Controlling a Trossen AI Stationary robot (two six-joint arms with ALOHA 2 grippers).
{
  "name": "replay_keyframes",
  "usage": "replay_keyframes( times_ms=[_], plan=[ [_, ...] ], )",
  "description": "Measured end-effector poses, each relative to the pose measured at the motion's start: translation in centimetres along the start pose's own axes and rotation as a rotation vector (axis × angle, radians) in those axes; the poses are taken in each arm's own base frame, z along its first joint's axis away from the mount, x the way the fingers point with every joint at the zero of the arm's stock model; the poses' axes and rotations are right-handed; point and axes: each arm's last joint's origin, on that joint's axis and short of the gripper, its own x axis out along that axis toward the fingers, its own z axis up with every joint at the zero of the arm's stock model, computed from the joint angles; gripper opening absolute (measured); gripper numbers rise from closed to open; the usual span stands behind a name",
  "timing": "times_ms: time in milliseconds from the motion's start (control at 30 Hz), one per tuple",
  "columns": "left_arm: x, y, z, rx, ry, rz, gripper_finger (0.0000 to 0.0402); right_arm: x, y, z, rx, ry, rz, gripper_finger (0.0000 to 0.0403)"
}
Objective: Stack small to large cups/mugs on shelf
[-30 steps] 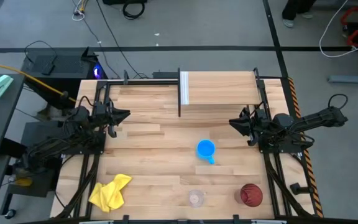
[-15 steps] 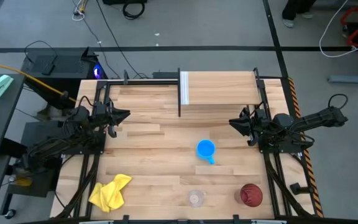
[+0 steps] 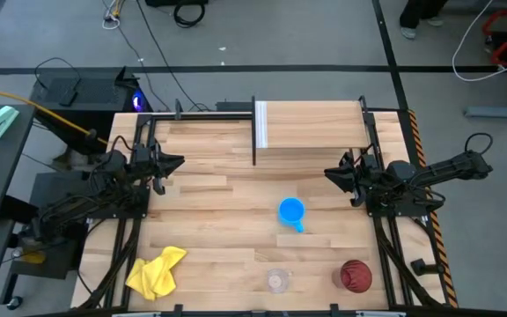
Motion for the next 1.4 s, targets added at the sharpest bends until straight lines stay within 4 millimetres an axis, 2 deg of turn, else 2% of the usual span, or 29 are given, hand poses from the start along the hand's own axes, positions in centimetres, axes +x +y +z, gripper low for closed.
replay_keyframes(
  times_ms=[767, 867, 1067, 1167, 1267, 1400],
  plan=[
    [0.0, 0.0, 0.1, -0.01, -0.005, 0.0, 0.0051, 0.0, 0.0, 0.0, 0.0, 0.0, 0.0, 0.0066],
    [0.0, 0.0, 0.3, -0.125, -0.031, -0.006, 0.0052, 0.0, 0.0, 0.0, 0.0, 0.0, 0.0, 0.0066],
    [-0.2, -0.2, 1.8, -0.538, -0.182, -0.065, 0.0061, 0.0, 0.0, 0.0, -0.079, -0.003, 0.0, 0.0066],
    [-0.4, -0.3, 2.6, -0.671, -0.265, -0.092, 0.0061, 0.0, 0.1, 0.3, 0.071, -0.031, 0.011, 0.0066],
    [-0.6, -0.3, 3.4, -0.727, -0.355, -0.113, 0.0057, 0.0, 0.2, 0.7, 0.242, -0.07, 0.031, 0.0066],
    [-0.9, -0.4, 4.1, -0.76, -0.447, -0.131, 0.0053, -0.1, 0.5, 1.7, 0.289, -0.161, 0.066, 0.0066]
  ],
)
